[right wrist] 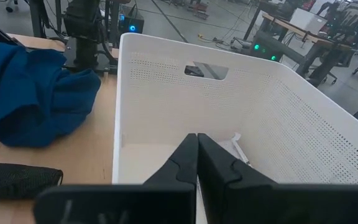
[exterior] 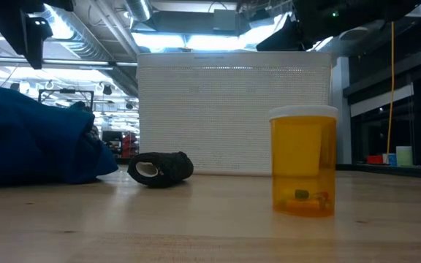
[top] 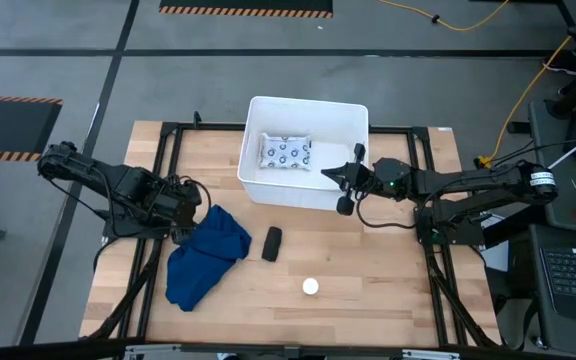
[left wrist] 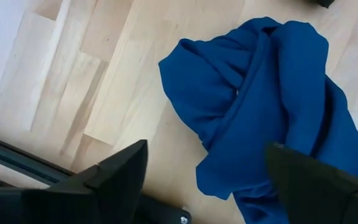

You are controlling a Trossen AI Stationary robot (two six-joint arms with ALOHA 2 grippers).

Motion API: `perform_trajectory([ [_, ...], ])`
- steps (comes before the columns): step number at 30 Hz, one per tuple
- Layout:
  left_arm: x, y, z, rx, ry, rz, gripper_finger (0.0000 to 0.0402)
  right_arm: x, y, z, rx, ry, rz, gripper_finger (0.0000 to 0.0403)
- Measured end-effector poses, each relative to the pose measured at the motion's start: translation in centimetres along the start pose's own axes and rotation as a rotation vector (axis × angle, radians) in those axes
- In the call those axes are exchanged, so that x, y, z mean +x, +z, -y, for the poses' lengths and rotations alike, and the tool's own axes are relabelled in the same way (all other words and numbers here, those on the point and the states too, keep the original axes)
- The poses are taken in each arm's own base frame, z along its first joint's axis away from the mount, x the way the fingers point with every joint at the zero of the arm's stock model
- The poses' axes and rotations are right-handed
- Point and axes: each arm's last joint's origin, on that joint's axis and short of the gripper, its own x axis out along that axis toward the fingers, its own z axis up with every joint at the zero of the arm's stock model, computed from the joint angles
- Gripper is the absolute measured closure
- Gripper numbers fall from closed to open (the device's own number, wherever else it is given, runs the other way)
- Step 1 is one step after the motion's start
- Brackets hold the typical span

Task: Pick & place medical supplies in basket/bin
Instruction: Put the blue cloth into the white bin

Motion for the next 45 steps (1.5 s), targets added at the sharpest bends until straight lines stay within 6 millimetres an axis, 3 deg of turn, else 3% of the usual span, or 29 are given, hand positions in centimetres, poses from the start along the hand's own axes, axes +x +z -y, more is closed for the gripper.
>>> perform_trajectory([
  [7,0.0,0.0,0.0,-0.008,-0.004,-0.002,0.0006,0.0,-0.1,0.0,0.028,0.002,-0.01,0.0395],
  [17,0.0,-0.3,0.3,-0.111,-0.098,-0.098,0.001,0.0,-0.2,0.0,0.023,0.002,-0.015,0.0395],
  [31,0.0,-0.2,0.2,-0.237,-0.06,-0.071,0.001,0.0,-0.2,0.0,0.018,0.003,-0.018,0.0395],
  [45,1.4,0.2,2.6,-0.224,-0.112,-0.207,0.0011,0.0,-0.4,-0.1,0.014,0.031,-0.036,0.0395],
])
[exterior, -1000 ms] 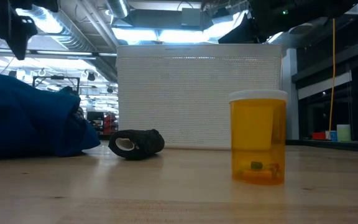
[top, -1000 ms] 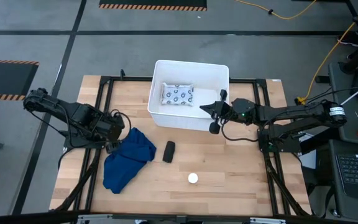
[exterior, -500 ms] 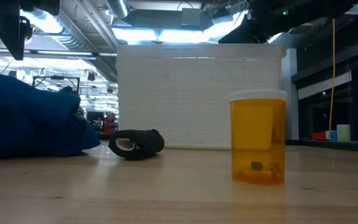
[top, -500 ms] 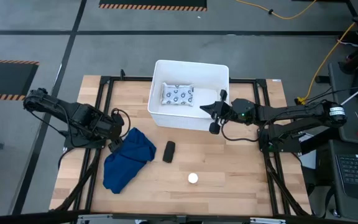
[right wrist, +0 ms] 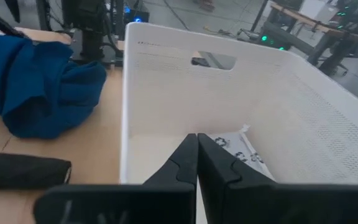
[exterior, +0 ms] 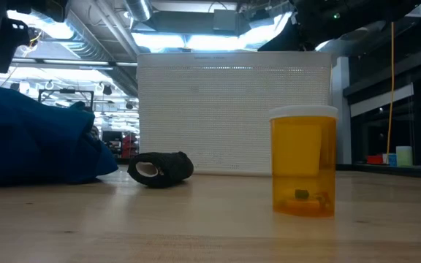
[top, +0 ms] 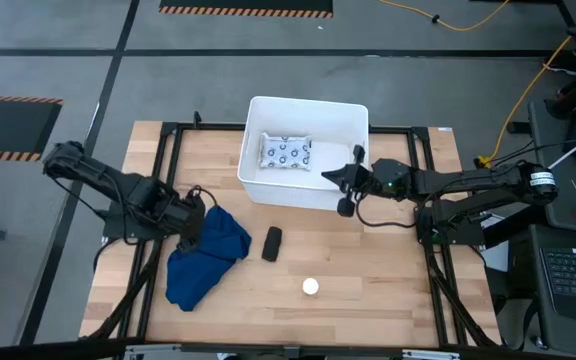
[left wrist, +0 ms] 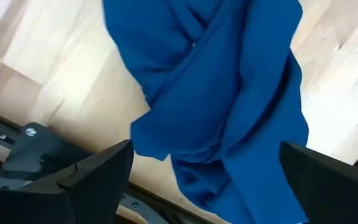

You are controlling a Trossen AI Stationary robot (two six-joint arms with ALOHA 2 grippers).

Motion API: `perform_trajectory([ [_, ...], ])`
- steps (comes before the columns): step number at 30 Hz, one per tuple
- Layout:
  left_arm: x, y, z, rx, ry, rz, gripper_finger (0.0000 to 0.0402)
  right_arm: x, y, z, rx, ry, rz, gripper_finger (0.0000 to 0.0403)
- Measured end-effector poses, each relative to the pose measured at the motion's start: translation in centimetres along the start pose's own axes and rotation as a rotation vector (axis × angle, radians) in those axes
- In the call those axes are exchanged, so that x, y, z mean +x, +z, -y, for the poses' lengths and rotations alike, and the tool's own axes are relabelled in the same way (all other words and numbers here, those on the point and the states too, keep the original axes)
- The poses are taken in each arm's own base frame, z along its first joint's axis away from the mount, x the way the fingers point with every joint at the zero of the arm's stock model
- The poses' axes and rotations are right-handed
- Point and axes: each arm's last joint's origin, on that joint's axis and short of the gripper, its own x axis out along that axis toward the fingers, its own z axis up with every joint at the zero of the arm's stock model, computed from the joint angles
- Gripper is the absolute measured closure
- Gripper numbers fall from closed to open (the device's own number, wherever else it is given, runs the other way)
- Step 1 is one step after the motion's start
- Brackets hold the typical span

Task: Pick & place medical supplies in basket/bin
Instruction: Put the blue cloth into the white bin

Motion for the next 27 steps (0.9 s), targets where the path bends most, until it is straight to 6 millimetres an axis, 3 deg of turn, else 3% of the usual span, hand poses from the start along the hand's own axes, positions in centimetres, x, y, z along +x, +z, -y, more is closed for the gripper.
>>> perform_trajectory([
  [17,3.4,1.1,2.1,0.036,0.165,-0.093,0.0011,0.0,-0.2,-0.1,-0.002,0.03,-0.017,0.0395],
  [23,5.3,0.3,1.0,0.008,0.224,-0.151,0.0011,0.0,-0.2,-0.1,-0.003,0.03,-0.018,0.0395],
  [27,7.1,-0.3,0.4,-0.017,0.167,-0.185,0.0011,0.0,-0.2,-0.1,-0.004,0.031,-0.018,0.0395],
])
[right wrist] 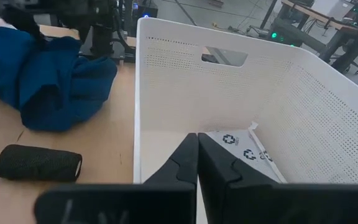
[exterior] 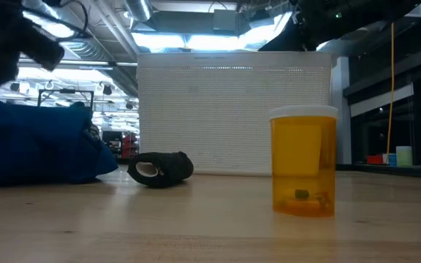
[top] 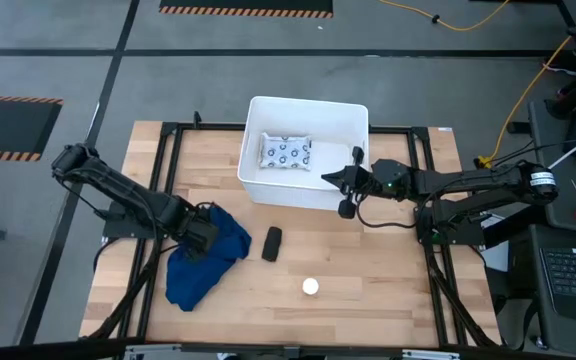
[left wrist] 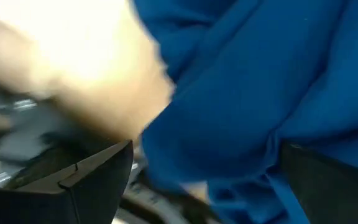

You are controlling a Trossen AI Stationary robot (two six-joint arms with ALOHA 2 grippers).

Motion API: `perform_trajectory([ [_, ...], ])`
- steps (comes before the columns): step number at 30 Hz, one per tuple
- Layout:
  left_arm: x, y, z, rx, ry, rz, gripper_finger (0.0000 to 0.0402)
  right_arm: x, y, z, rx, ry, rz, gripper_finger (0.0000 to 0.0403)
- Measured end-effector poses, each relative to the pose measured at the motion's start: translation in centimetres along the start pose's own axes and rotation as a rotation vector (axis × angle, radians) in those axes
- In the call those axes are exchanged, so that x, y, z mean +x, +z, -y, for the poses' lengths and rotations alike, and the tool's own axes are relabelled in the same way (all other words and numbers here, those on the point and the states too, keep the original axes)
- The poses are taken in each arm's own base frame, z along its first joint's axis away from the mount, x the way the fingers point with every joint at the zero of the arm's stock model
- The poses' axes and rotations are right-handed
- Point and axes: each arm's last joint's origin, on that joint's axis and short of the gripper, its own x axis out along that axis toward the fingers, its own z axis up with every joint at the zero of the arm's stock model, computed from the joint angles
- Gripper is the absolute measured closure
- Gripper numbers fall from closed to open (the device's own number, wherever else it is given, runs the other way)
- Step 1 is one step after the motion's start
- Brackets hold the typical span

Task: Pick & place medical supplies in basket/bin
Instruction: Put the blue cloth into the white bin

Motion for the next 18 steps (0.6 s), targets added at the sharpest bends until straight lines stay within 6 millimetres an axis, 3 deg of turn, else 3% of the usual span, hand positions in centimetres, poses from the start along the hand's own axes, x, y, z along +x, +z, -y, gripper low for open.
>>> perform_trajectory([
  [5,1.9,0.2,0.3,0.021,-0.131,0.024,0.0011,0.0,0.0,0.0,0.0,0.0,0.001,0.0395],
  [12,3.8,0.2,0.1,0.026,-0.179,0.045,0.0011,0.0,0.0,0.0,0.002,-0.001,0.004,0.0395],
  [18,7.2,0.0,0.0,-0.02,-0.32,0.039,0.0011,0.0,0.0,0.0,0.001,-0.001,0.004,0.0395],
])
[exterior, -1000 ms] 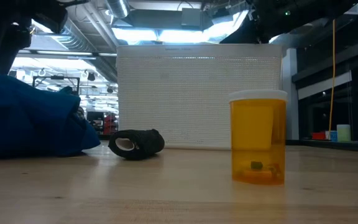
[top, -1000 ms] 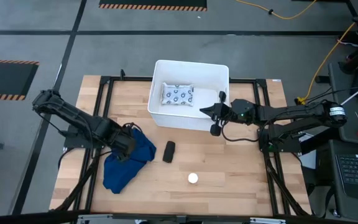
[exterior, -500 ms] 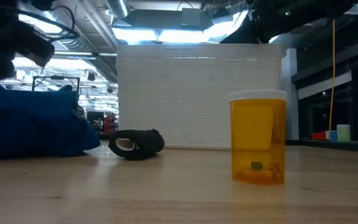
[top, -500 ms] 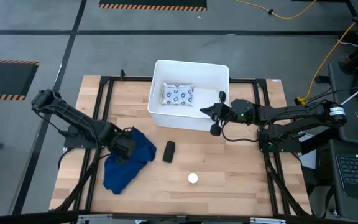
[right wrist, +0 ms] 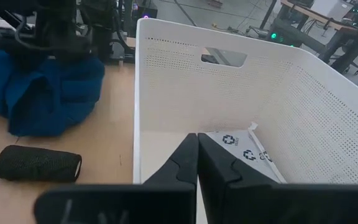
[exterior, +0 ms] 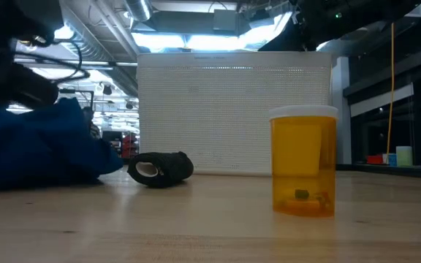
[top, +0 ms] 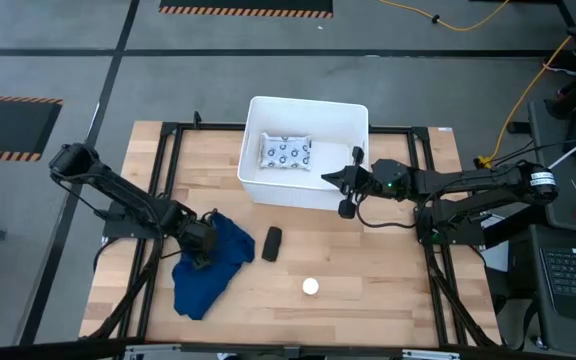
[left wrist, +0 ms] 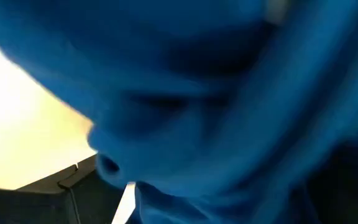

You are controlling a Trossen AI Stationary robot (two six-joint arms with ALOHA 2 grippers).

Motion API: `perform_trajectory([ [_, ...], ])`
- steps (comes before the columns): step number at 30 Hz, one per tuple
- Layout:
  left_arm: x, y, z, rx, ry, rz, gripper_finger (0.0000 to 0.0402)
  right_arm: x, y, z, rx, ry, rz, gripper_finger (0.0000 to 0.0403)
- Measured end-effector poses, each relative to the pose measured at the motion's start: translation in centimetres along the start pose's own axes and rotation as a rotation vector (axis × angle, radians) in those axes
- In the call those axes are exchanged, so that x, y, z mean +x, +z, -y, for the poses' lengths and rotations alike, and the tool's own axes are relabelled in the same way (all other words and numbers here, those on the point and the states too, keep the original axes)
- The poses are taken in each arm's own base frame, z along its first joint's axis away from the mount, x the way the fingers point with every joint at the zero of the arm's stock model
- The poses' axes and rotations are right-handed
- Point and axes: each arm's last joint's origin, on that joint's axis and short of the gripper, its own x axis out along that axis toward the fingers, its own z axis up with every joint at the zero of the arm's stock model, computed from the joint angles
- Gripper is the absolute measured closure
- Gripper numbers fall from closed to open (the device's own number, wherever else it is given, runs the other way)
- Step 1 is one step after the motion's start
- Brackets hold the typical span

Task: Pick & place medical supplies in basket/bin
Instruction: Put the blue cloth into the white bin

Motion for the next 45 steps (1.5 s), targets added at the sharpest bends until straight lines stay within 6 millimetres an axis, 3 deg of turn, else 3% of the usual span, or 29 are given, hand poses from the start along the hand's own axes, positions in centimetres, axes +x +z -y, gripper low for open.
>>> perform_trajectory([
  [5,1.4,-0.2,-0.5,-0.073,-0.116,0.004,0.0011,0.0,0.0,0.0,0.0,0.0,0.0,0.0395],
  [14,1.0,0.4,0.2,0.006,-0.13,0.115,0.0012,0.0,0.0,0.0,0.0,-0.001,0.001,0.0395],
  [18,1.0,0.5,0.1,0.001,-0.112,0.142,0.003,0.0,0.0,0.0,0.0,-0.001,0.001,0.0395],
  [23,1.0,0.5,-0.1,-0.018,-0.087,0.154,0.0092,0.0,0.0,0.0,0.0,-0.001,0.001,0.0395],
  [38,1.5,0.5,-0.4,-0.01,-0.102,0.21,0.0365,0.0,0.0,0.0,-0.001,-0.001,0.001,0.0395],
  [45,1.5,0.6,-0.3,-0.006,-0.107,0.213,0.0367,0.0,0.0,0.0,-0.001,-0.001,0.0,0.0395],
])
